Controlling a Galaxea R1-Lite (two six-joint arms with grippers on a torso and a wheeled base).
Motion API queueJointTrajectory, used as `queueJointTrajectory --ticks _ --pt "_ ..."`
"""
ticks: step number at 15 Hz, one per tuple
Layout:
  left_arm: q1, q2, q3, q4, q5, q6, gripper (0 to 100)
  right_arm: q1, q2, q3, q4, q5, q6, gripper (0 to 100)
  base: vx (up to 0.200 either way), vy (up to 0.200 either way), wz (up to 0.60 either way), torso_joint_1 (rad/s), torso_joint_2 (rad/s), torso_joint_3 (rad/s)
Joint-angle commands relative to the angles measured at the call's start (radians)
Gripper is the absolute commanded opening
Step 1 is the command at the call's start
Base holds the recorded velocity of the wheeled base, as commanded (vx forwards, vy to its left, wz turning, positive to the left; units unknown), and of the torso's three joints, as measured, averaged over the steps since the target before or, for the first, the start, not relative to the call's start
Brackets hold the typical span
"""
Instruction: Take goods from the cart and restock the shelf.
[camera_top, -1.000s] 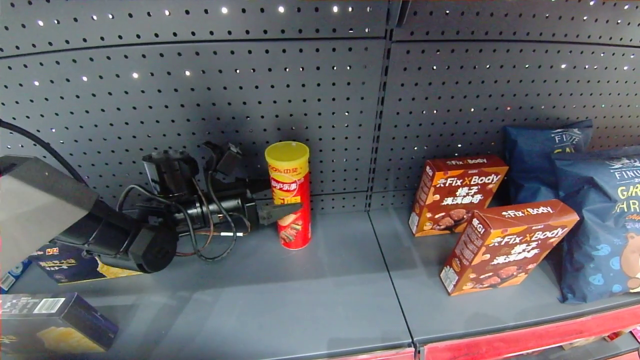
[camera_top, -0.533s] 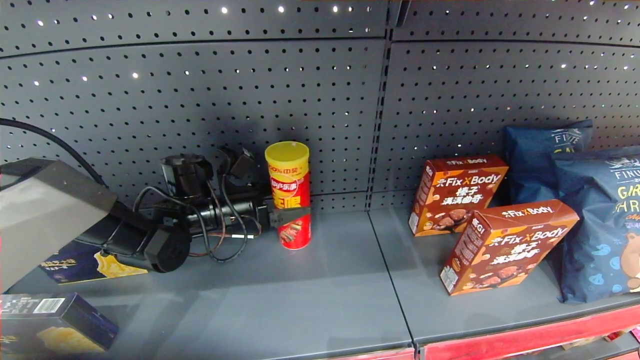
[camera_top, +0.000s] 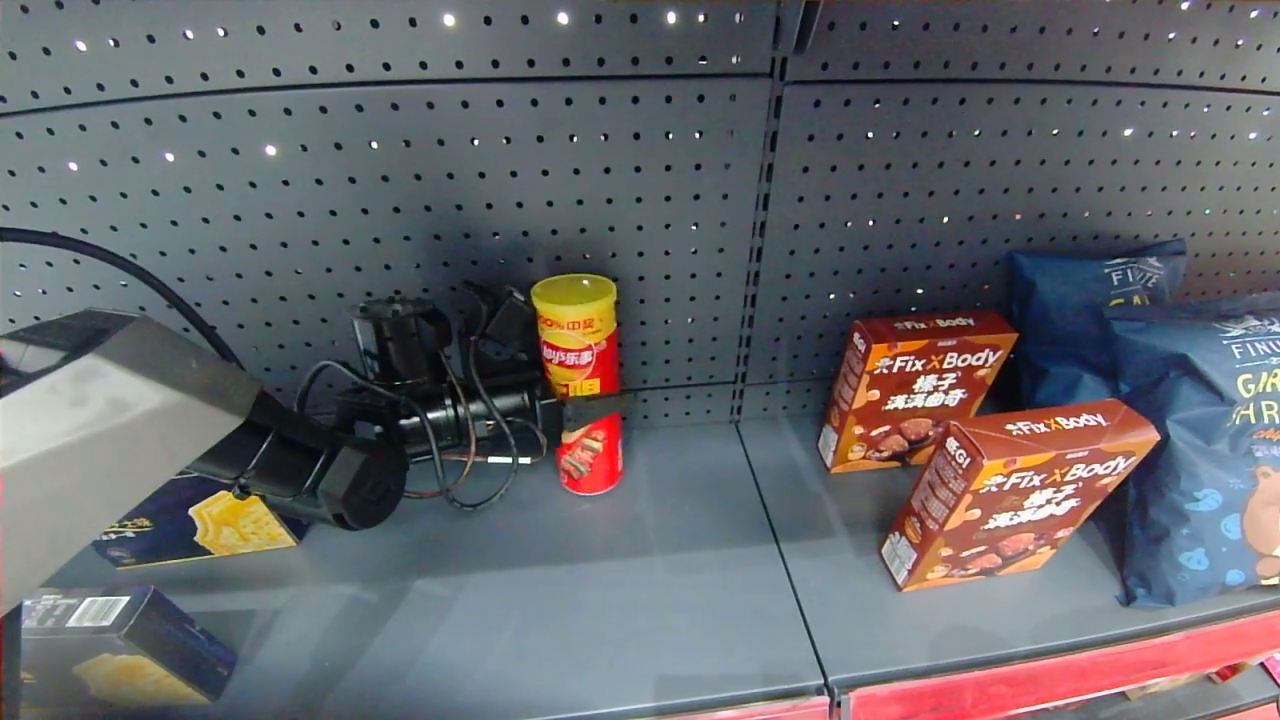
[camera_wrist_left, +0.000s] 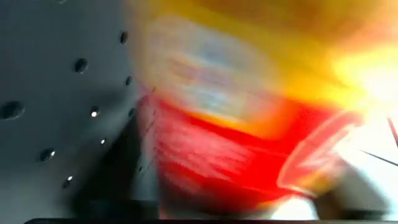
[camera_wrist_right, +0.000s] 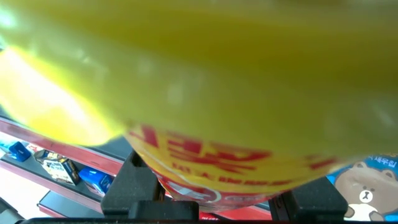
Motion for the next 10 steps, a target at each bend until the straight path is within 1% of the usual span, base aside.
queueJointTrajectory --ticks 1,3,6,7,8,9,10 --pt "-0.010 -0.002 0.004 -0.001 -0.002 0.000 0 0.000 0.000 -0.001 -0.001 0.000 0.001 0 0.000 0.000 0.00 0.000 0.00 0.000" --pt "-0.012 -0.015 0.009 -0.001 0.001 0.000 0 0.000 0.000 -0.001 -0.001 0.000 0.001 0 0.000 0.000 0.00 0.000 0.00 0.000" --pt "-0.012 -0.082 0.076 -0.001 0.006 0.000 0 0.000 0.001 0.000 -0.001 0.000 0.001 0 0.000 0.000 0.00 0.000 0.00 0.000" --pt "-0.021 -0.131 0.133 -0.001 0.033 0.000 0 0.000 0.001 0.000 0.001 0.000 0.002 0 0.000 0.000 0.00 0.000 0.00 0.000" --pt "-0.035 -0.173 0.171 -0.003 0.081 0.000 0 0.000 0.000 0.000 0.001 -0.002 0.002 0 0.000 0.000 0.00 0.000 0.00 0.000" --pt "-0.053 -0.234 0.230 -0.003 0.125 0.001 0 -0.002 0.000 0.000 -0.001 -0.002 0.002 0 0.000 0.000 0.00 0.000 0.00 0.000" --pt "-0.078 -0.286 0.279 -0.004 0.147 0.001 0 -0.002 0.001 0.000 -0.001 -0.003 0.002 0 0.000 0.000 0.00 0.000 0.00 0.000"
